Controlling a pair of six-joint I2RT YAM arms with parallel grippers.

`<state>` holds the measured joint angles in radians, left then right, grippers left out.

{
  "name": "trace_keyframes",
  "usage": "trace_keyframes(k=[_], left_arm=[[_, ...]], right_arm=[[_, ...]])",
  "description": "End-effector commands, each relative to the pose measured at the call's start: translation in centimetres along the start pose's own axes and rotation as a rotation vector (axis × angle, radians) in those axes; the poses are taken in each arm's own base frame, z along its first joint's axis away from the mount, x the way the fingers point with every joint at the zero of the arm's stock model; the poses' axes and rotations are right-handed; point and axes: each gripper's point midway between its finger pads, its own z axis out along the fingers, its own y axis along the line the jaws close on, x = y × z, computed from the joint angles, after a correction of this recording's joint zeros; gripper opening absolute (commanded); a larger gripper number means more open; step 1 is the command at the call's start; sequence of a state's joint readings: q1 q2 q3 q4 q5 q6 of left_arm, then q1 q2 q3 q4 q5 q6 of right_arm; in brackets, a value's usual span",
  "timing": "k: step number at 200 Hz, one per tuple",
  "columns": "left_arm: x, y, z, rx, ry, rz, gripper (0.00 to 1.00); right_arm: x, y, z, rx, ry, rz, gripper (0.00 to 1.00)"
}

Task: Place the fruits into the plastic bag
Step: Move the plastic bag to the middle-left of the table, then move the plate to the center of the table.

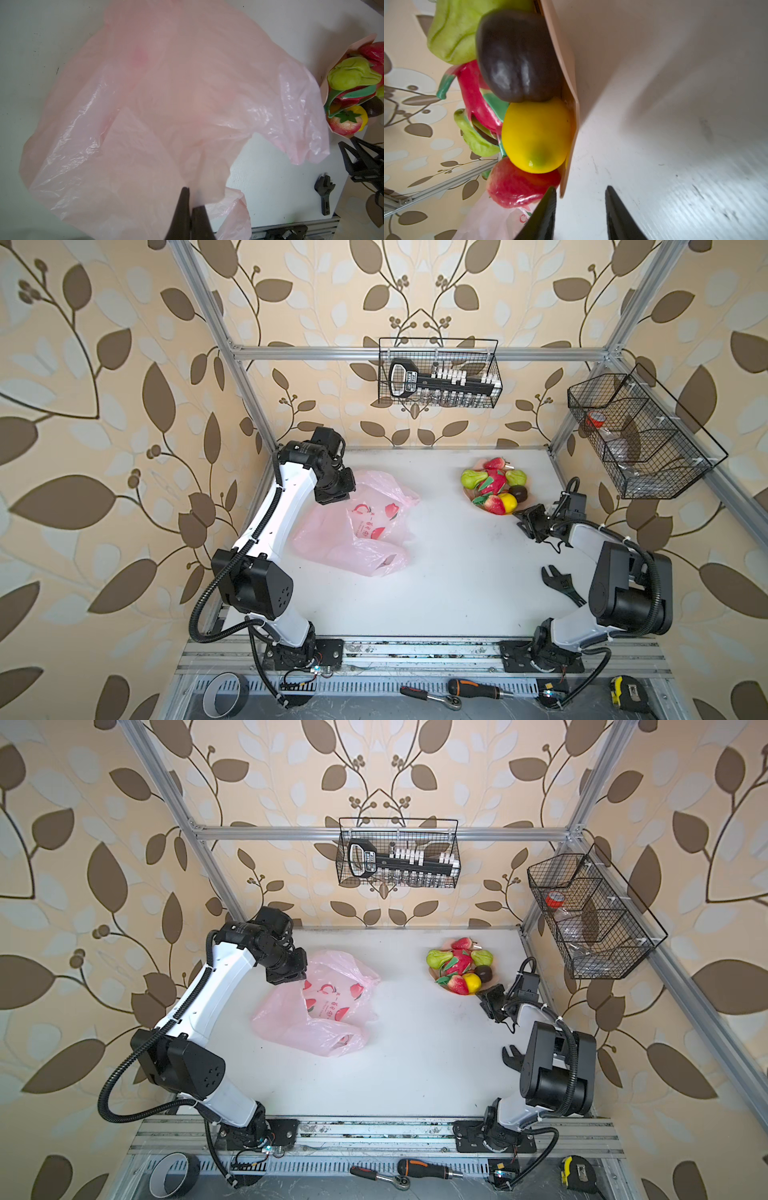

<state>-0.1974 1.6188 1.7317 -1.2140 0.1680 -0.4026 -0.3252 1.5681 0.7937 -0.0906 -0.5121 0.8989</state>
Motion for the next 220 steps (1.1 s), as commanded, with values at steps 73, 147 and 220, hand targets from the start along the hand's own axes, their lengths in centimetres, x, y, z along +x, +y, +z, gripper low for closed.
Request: trace_keyframes(k=[73,147,220], left_arm=[[0.2,-0.3,-0.5,0.016,-0.012,0.006,0.00],[-0.1,-0.4,-0.5,0.014,-0.022,0.007,0.00],[-0.5,-0.7,-0.3,0.027,-0.025,-0.004,0.00]], right_arm=[[-1.6,0.4,1.3,0.003,-0.029,0.018,0.21],[-0.8,1.2,1.0,0.000,-0.007,-0.008,0.00],[3.1,0.2,0.0,0.027,0.090,-0.041,0.00]])
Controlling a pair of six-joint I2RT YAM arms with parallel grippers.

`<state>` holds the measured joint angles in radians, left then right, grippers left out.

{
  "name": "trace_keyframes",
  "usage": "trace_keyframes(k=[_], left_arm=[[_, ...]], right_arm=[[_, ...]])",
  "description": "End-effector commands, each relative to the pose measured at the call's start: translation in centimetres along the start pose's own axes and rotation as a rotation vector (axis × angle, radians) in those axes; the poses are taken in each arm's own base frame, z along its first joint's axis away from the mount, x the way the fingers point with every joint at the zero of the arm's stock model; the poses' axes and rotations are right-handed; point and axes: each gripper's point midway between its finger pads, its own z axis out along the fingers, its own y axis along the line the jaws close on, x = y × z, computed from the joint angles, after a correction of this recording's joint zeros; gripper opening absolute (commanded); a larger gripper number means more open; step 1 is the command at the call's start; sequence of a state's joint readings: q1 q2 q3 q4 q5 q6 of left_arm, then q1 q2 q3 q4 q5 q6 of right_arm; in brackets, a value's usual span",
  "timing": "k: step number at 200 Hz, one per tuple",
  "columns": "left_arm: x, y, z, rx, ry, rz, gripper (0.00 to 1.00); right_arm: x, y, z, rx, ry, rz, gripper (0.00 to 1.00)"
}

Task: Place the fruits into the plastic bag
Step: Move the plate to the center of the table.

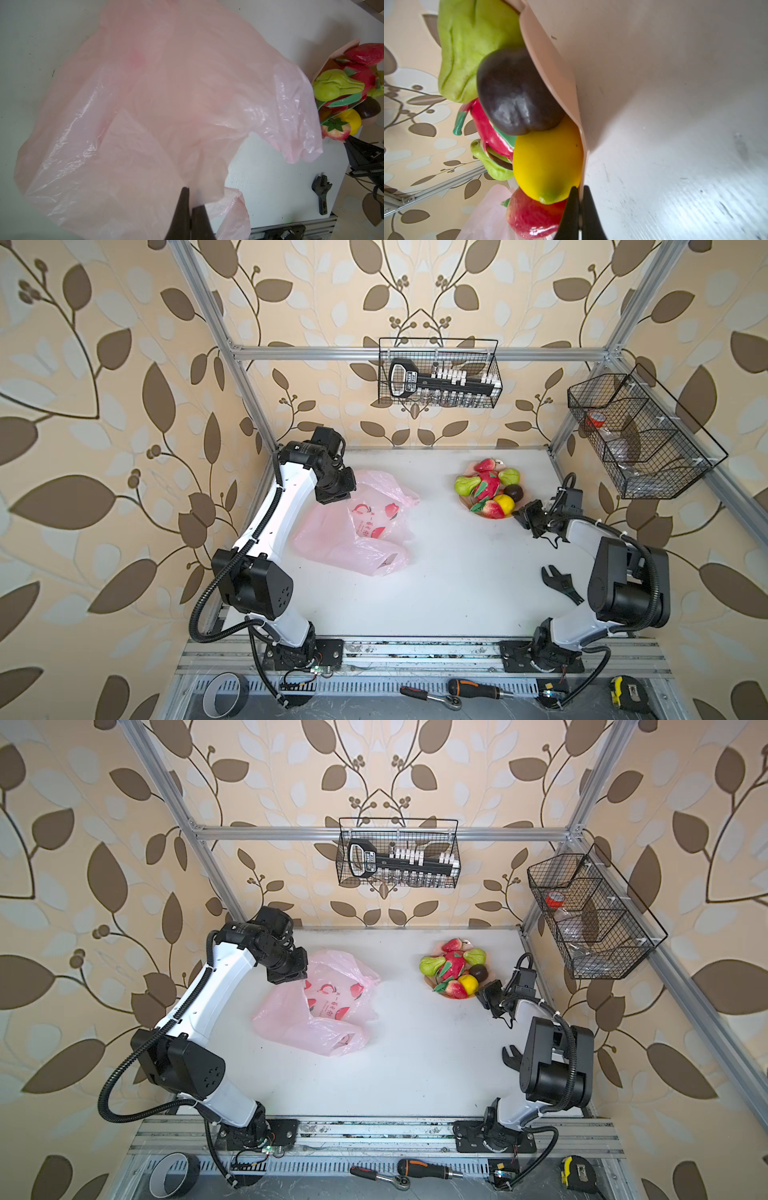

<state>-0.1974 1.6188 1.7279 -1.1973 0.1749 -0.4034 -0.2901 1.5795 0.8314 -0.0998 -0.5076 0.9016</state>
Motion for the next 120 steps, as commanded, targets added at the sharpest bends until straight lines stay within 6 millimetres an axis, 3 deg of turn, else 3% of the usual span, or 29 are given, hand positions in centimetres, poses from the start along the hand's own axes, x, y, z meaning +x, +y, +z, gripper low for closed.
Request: trace_keyframes(k=[1,67,120], left_arm=[[-0.3,-0.5,-0.4,0.015,-0.017,-0.005,0.00],[-0.2,-0.7,-0.3,0.030,-0.017,-0.012,0.00],[0.1,-1.0,0.2,0.035,-0.009,-0.010,0.00]], right_arm=[[2.8,-1.2,-0.4,0.037,0.080,-0.011,0.00],[8.4,-2.0,-1.9,0.014,0.215,-0.044,0.00],[13.9,-4.2,-3.7,0.033,0.336,-0.090,0.00]])
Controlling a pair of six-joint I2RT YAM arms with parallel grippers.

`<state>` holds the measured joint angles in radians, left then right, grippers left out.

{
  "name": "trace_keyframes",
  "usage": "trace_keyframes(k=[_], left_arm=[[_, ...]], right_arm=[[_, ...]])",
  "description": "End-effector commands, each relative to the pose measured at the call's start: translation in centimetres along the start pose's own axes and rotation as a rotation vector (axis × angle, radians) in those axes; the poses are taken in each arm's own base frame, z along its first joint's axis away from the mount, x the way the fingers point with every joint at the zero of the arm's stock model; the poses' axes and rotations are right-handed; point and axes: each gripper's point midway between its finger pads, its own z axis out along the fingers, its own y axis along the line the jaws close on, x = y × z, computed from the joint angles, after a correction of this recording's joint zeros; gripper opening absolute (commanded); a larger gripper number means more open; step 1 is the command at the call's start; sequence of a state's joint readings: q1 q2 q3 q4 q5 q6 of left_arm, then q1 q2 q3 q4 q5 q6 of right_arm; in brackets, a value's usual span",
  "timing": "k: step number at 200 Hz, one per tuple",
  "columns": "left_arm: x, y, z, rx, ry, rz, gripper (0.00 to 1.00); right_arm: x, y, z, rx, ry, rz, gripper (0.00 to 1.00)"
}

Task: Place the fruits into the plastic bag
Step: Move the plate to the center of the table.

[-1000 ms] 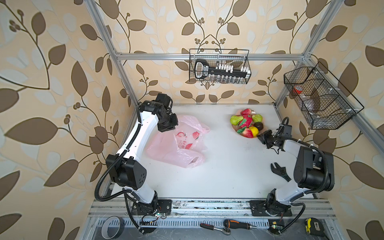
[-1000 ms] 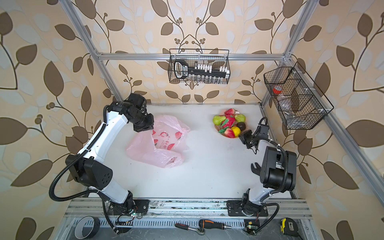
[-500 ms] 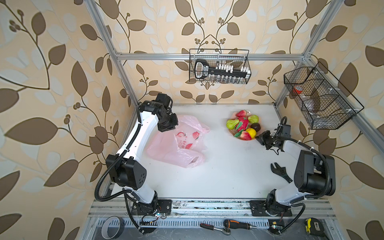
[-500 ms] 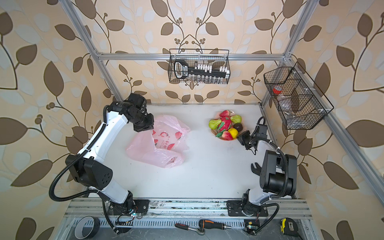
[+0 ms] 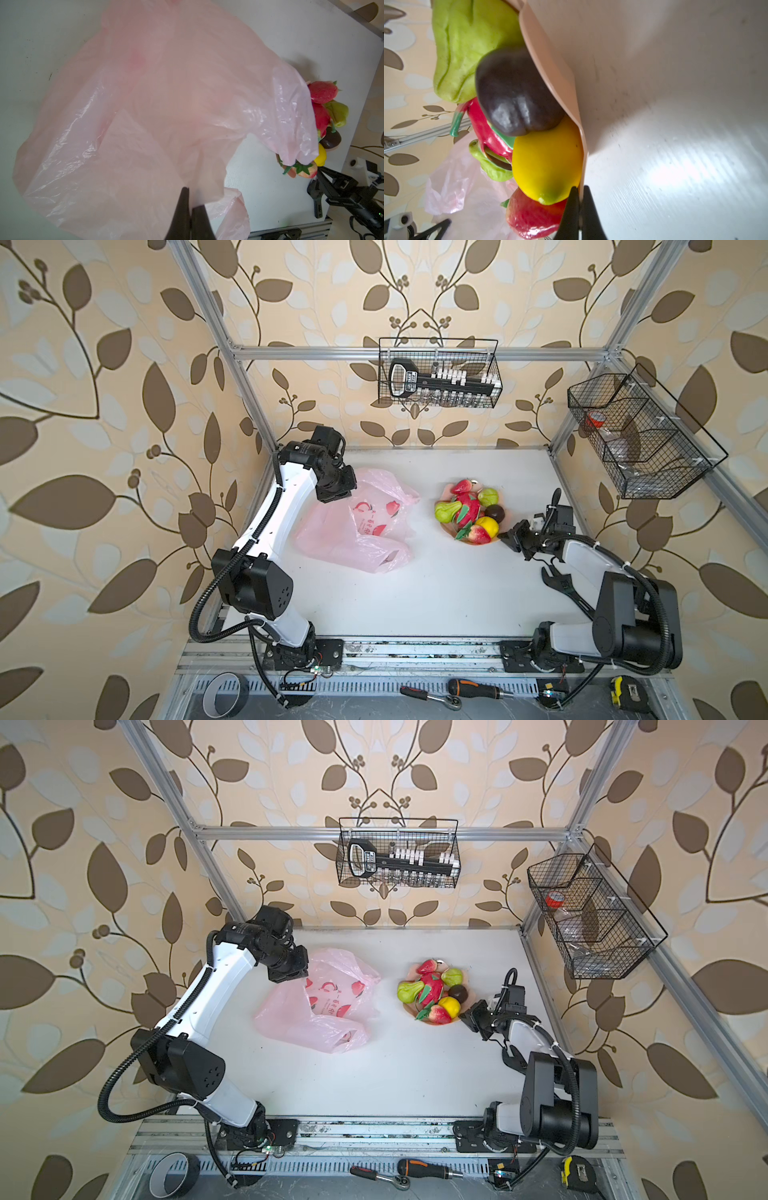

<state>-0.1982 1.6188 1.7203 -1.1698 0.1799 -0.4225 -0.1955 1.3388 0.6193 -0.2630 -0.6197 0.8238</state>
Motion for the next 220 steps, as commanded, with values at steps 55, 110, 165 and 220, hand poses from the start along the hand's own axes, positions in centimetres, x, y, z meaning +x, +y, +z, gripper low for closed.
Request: trace_keyframes(k=[55,110,165,220], left_arm=[[1.2,-1.7,0.4,0.020,0.021,0.039,0.00],[1.9,-2.1,0.3,0.027,0.037,0.061,0.00],[2.5,-1.7,0.2,0.024,0.044,0.076,0.00],[2.7,-2.0,-0.1,0.045,0.043,0.083,0.00]], right_arm=[[8.1,-4.3,-0.7,0.049,0.169,-0.004,0.00],[7.3,-4.2,-1.1,0.079,0.143,-0.025,0.07],[5.9,-2.5,-1.9,0.090,0.124,-0.064,0.35],[5.3,0.0,-5.2,0.098,0.044,-0.169,0.73]])
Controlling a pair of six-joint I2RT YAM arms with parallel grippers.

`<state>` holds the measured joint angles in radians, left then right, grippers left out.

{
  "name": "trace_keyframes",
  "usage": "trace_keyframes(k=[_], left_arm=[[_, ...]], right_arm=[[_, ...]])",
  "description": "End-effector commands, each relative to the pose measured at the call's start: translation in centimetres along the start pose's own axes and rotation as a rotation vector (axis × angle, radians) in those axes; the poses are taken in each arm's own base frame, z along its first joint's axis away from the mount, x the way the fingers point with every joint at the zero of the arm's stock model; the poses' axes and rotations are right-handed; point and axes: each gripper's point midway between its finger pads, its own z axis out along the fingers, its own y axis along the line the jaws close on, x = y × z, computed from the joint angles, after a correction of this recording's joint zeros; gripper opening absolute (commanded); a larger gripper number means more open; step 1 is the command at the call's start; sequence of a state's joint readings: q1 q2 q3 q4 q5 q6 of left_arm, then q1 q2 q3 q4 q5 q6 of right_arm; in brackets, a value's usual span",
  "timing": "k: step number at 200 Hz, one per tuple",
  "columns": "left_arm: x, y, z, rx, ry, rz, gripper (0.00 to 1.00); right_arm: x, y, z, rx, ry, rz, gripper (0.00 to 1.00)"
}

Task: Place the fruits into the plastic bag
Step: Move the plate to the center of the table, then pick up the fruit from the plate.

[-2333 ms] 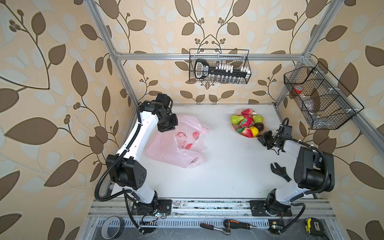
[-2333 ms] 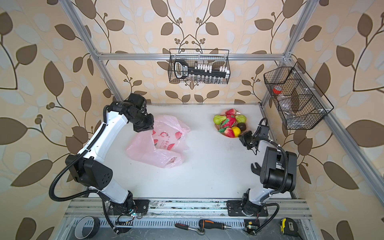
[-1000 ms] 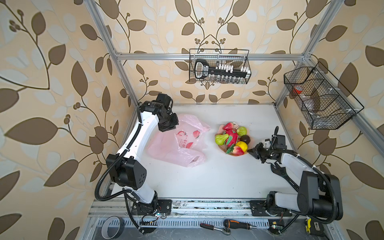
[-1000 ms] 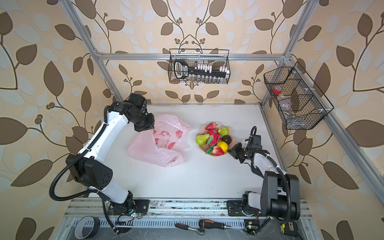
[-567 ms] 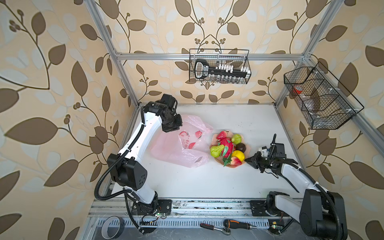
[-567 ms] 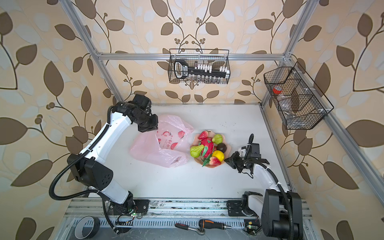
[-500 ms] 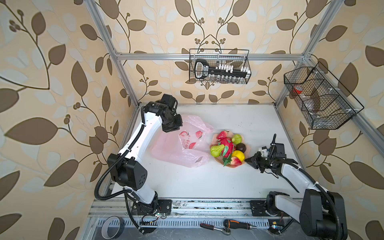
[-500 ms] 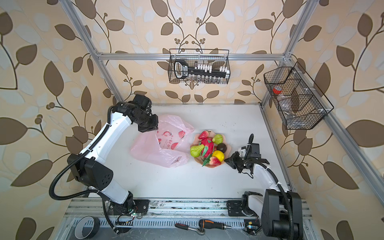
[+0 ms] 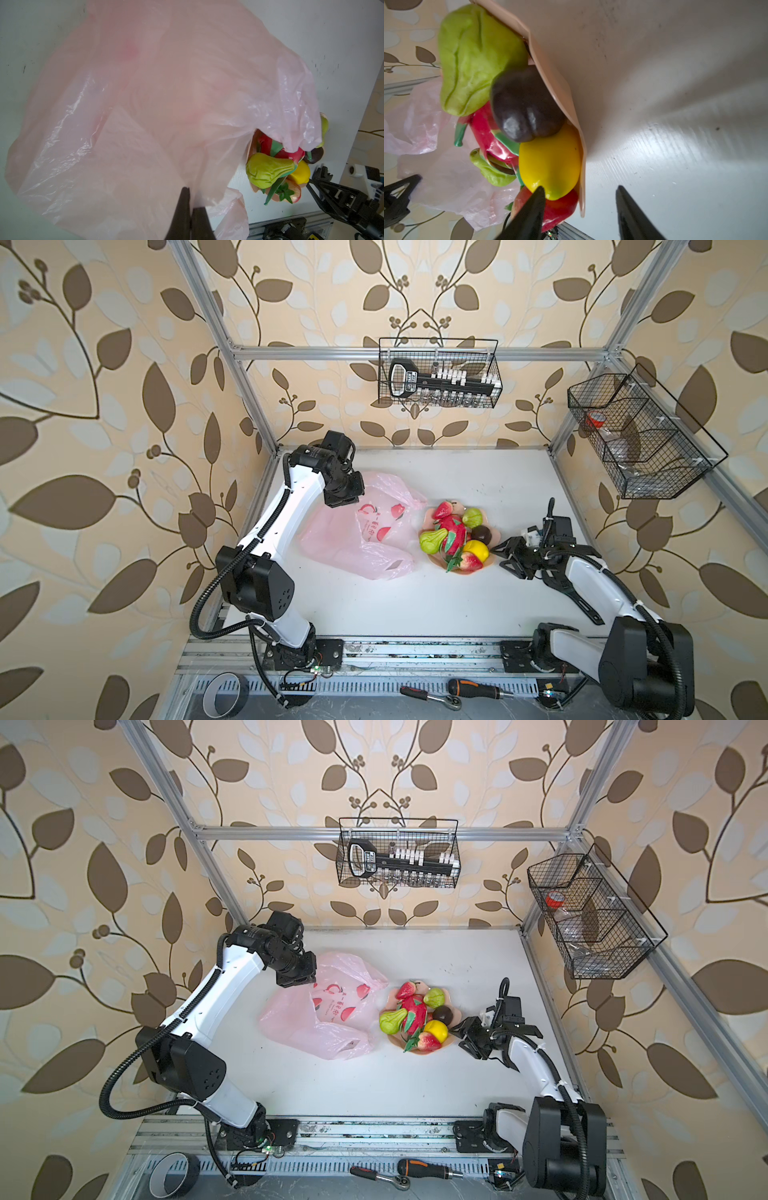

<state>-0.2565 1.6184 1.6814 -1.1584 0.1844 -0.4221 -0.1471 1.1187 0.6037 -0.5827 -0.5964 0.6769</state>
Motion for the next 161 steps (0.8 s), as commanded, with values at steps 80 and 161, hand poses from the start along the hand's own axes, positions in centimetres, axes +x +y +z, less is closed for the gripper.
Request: trace_keyframes(k=[80,161], left_arm=[[1.0,-0.9,-1.1,0.050,0.003,0.041,0.00],[1.4,-0.8,-0.4,0.067,-0.004,0.032,0.00]], right_arm=[[3.2,12.3,-6.9,-0.135,-0.126,-0.244,1.00],[12.5,20.4,-1.6,-0.160,-0.039,-0.185,1.00]])
